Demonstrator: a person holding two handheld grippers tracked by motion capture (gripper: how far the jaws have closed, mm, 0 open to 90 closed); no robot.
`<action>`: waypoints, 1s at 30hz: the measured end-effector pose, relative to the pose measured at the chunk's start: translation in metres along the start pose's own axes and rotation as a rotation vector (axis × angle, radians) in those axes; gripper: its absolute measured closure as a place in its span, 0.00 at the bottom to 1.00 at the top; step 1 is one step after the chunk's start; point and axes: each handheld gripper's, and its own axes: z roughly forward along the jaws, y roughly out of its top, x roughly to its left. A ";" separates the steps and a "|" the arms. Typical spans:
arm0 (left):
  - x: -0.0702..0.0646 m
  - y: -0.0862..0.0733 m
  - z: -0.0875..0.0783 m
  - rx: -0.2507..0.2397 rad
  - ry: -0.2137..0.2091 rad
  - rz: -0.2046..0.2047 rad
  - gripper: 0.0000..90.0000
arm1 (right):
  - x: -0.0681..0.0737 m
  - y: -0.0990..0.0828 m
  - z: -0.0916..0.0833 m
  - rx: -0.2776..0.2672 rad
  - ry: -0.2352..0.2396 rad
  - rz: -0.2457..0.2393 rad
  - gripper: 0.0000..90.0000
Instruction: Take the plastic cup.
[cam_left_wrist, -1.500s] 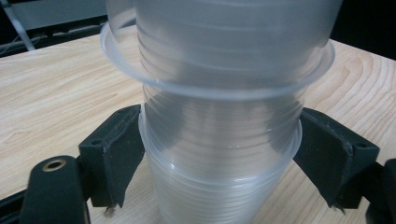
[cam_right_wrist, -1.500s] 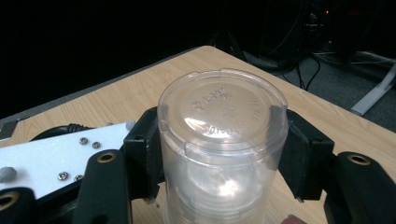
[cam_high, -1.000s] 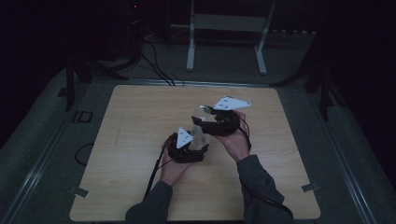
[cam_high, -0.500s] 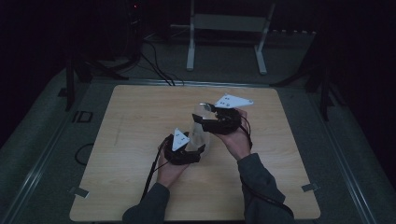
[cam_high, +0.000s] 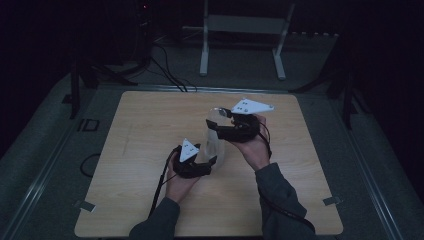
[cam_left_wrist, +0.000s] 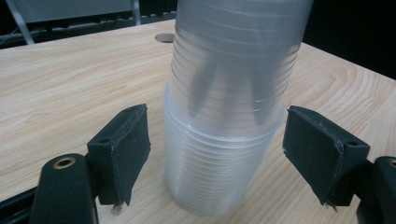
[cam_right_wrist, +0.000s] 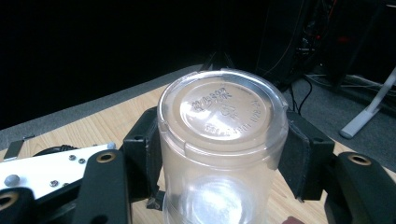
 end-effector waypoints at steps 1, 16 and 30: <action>0.000 0.000 0.000 0.000 0.000 0.000 0.26 | 0.000 0.000 0.000 0.000 0.000 0.000 0.44; -0.001 0.002 -0.004 0.000 -0.015 -0.004 0.26 | -0.001 0.007 -0.013 -0.032 -0.012 -0.002 0.44; -0.002 0.003 -0.007 0.002 -0.020 -0.004 0.27 | -0.003 0.012 -0.026 -0.049 -0.028 -0.012 0.44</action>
